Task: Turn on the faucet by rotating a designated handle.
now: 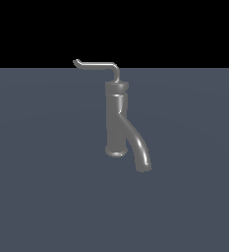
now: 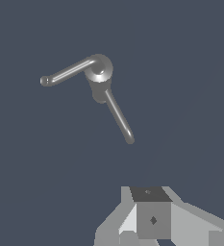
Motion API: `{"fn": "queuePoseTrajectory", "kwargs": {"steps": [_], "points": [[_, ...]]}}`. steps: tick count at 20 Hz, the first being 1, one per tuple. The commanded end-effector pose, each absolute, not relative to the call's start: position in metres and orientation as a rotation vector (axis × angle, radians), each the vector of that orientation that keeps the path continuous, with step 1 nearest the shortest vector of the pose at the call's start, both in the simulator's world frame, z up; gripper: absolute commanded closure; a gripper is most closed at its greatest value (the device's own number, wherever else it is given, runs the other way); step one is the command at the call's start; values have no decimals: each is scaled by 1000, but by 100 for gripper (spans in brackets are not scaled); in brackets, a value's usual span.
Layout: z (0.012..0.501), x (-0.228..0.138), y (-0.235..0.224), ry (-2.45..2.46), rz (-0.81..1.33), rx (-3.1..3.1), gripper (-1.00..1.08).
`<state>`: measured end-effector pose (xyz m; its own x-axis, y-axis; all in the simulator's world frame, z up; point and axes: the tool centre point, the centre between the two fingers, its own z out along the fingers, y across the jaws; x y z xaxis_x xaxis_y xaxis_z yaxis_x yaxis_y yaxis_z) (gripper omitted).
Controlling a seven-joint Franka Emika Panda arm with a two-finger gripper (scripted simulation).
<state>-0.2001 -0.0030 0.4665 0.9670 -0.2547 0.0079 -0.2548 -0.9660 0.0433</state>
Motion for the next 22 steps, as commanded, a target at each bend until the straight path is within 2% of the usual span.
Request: {"fn": "queuePoseTrajectory", "kwargs": {"steps": [1, 22], "points": [[462, -188, 0, -483, 7, 3055, 108], [404, -92, 36, -1167, 37, 2854, 108]]}}
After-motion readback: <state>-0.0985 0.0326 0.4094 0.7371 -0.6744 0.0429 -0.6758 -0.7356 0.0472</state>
